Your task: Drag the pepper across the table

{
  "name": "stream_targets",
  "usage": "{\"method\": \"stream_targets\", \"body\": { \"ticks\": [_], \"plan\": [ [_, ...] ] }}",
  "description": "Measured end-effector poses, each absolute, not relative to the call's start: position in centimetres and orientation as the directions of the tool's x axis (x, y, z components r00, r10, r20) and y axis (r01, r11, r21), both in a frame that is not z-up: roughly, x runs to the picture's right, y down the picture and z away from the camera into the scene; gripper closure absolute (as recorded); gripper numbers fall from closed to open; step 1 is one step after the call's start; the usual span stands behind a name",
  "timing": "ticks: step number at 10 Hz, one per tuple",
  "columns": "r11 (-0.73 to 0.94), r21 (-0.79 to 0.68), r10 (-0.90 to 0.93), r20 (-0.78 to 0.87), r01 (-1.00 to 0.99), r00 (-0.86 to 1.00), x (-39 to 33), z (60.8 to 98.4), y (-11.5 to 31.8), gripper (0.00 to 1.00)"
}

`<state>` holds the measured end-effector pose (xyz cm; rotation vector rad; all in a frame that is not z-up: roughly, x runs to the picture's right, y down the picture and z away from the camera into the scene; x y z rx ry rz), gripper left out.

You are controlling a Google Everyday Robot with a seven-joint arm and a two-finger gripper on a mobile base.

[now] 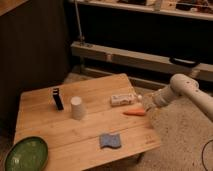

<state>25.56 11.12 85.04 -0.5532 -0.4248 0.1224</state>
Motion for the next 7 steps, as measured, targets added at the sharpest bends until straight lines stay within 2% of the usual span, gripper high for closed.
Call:
{"method": "stream_targets", "body": {
  "ticks": [7],
  "plan": [
    [0.834, -0.550, 0.183, 0.202, -0.043, 0.962, 24.2, 85.8, 13.2, 0.20]
  ]
}}
